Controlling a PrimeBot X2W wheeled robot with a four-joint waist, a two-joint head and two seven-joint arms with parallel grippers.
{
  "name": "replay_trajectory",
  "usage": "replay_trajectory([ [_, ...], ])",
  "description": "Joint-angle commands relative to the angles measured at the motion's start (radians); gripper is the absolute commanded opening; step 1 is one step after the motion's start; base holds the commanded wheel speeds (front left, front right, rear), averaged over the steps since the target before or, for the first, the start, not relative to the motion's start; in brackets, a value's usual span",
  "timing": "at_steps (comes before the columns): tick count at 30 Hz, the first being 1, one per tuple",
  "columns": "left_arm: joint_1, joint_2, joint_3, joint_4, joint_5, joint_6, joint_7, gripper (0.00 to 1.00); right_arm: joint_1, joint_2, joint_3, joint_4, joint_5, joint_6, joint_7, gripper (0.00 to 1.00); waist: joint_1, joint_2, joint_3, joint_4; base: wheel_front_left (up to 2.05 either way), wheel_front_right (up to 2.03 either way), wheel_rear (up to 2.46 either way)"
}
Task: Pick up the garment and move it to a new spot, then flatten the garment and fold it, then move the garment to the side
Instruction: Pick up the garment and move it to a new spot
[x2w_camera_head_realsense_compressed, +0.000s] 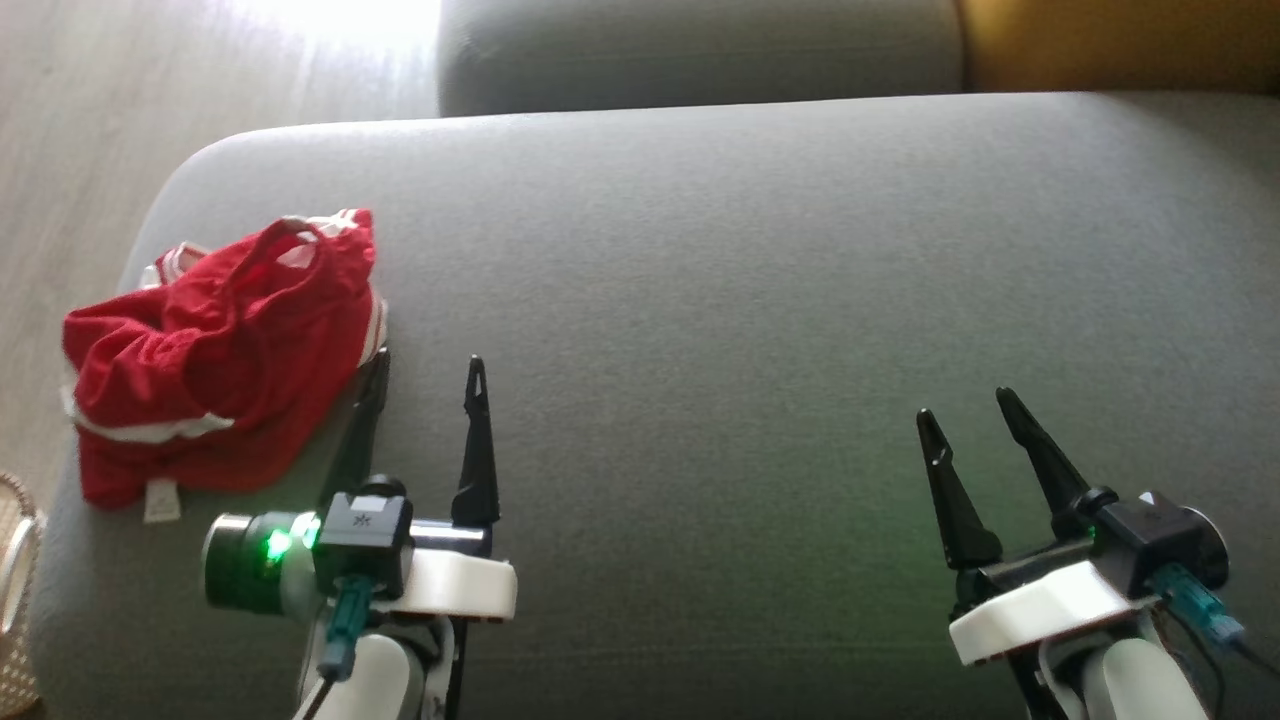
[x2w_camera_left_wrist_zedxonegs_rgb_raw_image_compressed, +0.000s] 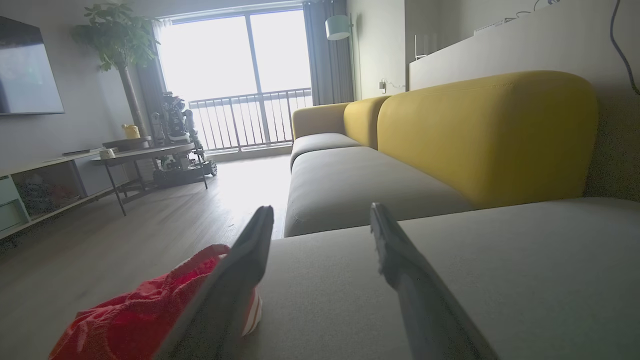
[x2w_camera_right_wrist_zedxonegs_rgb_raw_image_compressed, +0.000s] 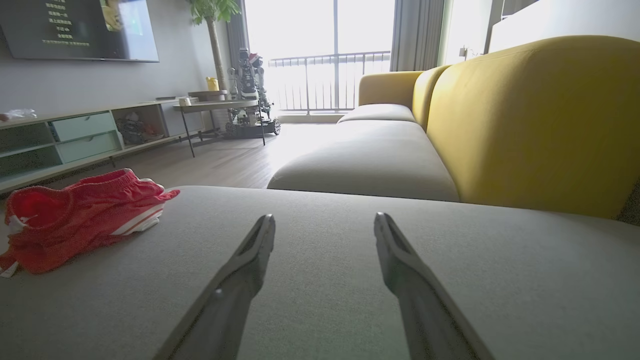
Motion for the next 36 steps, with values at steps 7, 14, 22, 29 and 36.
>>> replay_trajectory([
  [7,-0.027,-0.013,0.07,-0.014,0.005,-0.019,-0.005,1.0,-0.043,-0.013,0.032,-0.04,-0.004,0.0,-0.009,1.0,0.0,0.0,0.01,0.074,0.0,0.0,0.0],
  [14,-0.023,-0.028,0.094,-0.001,0.002,-0.031,-0.005,1.0,-0.041,-0.013,0.035,-0.04,-0.008,0.0,-0.009,1.0,0.0,0.0,0.019,0.139,0.0,0.0,0.0],
  [22,-0.022,-0.04,0.118,0.001,0.003,-0.043,-0.005,1.0,-0.044,-0.013,0.038,-0.041,-0.01,0.0,-0.009,1.0,0.0,0.0,0.036,0.217,0.0,0.0,0.0],
  [29,-0.023,-0.048,0.137,0.006,-0.002,-0.053,-0.005,1.0,-0.049,-0.013,0.039,-0.042,-0.01,0.0,-0.009,1.0,0.0,0.0,0.047,0.264,0.0,0.0,0.0],
  [36,-0.021,-0.056,0.155,0.012,-0.006,-0.064,-0.005,1.0,-0.054,-0.013,0.044,-0.045,-0.014,0.0,-0.009,1.0,0.0,0.0,0.066,0.288,0.0,0.0,0.0],
])
